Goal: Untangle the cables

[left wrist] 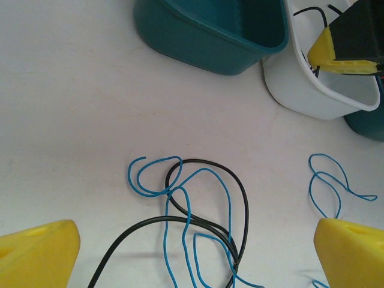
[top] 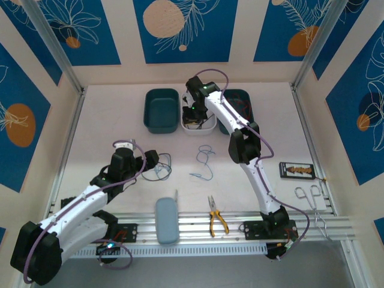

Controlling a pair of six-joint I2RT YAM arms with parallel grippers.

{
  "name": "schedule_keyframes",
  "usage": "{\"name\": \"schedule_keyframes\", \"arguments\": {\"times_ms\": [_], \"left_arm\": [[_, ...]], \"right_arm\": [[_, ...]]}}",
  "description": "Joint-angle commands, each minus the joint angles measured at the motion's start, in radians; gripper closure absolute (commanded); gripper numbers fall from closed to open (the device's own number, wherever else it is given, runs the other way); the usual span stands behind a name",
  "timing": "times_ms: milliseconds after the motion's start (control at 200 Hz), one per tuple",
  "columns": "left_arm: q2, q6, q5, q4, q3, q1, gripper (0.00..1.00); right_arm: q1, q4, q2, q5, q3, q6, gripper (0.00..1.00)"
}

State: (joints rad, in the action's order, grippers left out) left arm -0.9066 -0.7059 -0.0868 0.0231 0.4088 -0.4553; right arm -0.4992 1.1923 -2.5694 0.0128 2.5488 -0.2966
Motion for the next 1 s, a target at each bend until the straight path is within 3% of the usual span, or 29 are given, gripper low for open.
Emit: {"name": "schedule_keyframes", "arguments": {"times_ms": [0,85,430,995], "left_arm": [[-0.009,-0.001,0.004,-0.005,0.017,0.010,0.00],[-0.011,0.000,0.005,-0.005,0.021,0.010,0.00],[-0.010,0.002,0.004,-0.002,0.020,0.009,0.00],[0.011,-0.002,-0.008,0.011,0.002,0.010,0.00]], "right_arm": [[0.013,0.033,0.057,-0.082,0.020,-0.020,0.72],[0.014,0.020,0.088,-0.102,0.000,-0.020,0.65],[0.013,-0.010,0.174,-0.140,-0.039,-0.028,0.56],[-0.038,-0.076,0.174,-0.098,-0.164,-0.045,0.59]]}}
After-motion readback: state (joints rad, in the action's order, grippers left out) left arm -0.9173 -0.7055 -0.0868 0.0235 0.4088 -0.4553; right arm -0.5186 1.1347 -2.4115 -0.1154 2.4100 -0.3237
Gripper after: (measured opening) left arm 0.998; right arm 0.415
